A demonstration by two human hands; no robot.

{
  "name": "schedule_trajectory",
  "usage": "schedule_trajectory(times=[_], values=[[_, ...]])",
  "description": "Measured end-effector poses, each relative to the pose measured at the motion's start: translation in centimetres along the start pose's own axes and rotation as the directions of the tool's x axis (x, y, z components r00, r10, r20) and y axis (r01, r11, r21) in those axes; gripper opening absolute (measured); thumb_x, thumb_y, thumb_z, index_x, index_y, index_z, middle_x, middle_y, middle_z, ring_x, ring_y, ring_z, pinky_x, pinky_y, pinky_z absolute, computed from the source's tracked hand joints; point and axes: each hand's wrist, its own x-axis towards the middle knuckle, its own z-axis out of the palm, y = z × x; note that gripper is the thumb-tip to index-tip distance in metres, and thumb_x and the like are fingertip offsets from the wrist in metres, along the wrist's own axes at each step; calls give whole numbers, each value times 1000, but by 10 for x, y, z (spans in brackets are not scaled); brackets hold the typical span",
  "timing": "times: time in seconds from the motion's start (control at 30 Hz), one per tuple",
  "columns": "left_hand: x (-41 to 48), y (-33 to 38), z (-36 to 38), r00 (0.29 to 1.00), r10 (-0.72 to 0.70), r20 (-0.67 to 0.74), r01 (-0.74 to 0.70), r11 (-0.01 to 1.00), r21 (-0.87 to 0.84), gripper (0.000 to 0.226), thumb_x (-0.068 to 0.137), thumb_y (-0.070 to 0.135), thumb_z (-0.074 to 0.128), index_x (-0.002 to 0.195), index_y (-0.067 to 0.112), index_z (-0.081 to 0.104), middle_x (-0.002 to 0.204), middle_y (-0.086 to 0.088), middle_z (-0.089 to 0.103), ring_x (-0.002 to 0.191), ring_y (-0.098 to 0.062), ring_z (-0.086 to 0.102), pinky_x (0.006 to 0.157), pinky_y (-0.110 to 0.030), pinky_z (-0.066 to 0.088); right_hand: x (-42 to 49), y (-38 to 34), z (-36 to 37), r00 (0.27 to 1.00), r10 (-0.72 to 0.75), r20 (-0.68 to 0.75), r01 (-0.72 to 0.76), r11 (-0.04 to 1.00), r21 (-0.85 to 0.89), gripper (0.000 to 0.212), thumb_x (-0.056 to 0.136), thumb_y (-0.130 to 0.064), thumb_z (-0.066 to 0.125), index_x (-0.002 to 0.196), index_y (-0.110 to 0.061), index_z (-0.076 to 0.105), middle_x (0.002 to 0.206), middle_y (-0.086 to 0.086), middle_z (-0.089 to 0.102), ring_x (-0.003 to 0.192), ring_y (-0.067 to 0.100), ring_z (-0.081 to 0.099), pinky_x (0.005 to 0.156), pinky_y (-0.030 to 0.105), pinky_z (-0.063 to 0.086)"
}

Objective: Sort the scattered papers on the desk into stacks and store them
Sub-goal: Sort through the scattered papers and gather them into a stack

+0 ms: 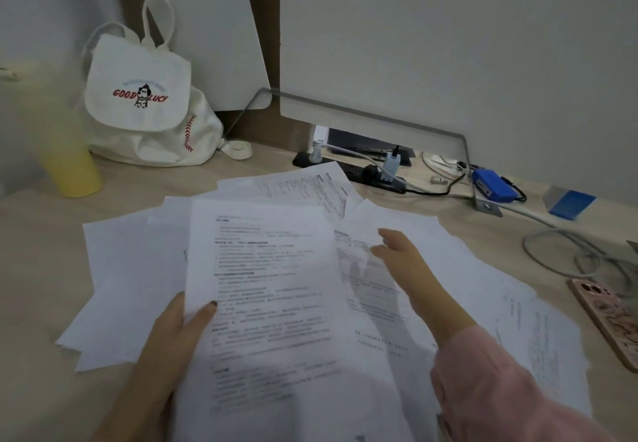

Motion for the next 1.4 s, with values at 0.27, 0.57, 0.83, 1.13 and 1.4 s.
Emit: schedule_trajectory(times=[0.27, 0.57, 0.83, 1.13, 1.4], values=[[-7, -8, -40, 994, -103, -21, 103, 995, 3, 36, 93, 22, 54, 127, 11, 54, 126, -10, 60, 114, -32, 56, 102, -52, 41, -70, 61, -55, 950, 310, 23, -281, 824, 492, 14, 75, -13, 68, 81, -6, 57, 84, 13, 50, 78, 24, 51, 79, 33, 45], [-33, -2, -21, 973, -113, 199, 136, 985, -109, 19, 91, 19, 56, 104, 28, 65, 106, 3, 71, 99, -19, 65, 86, -37, 50, -84, 59, -14, 949, 263, 172, -307, 889, 340, 28, 81, -4, 60, 109, -5, 61, 104, 14, 67, 92, 31, 64, 73, 35, 53], [-42, -9, -49, 983, -81, 162, 95, 992, -82, 32, 87, 30, 63, 120, 29, 62, 116, 2, 69, 107, -22, 64, 98, -48, 46, -94, 47, -55, 906, 59, -419, 45, 971, 234, 22, 89, -2, 43, 102, -14, 57, 89, 5, 62, 78, 23, 58, 76, 34, 47], [-35, -18, -57, 987, -75, 143, 86, 994, -69, 35, 84, 30, 65, 118, 24, 62, 117, -1, 69, 107, -22, 64, 96, -47, 47, -80, 30, -77, 975, 134, -178, -3, 808, 590, 26, 94, -6, 45, 118, -9, 54, 98, -2, 65, 85, 14, 62, 70, 24, 49], [-33, -11, -45, 995, -92, 33, 97, 971, -218, 28, 98, 38, 35, 115, 22, 52, 117, -3, 58, 108, -22, 53, 103, -39, 38, -91, 23, 13, 985, 85, 152, -95, 994, 60, 19, 90, -8, 52, 104, -8, 65, 106, 13, 68, 94, 28, 64, 84, 37, 51]])
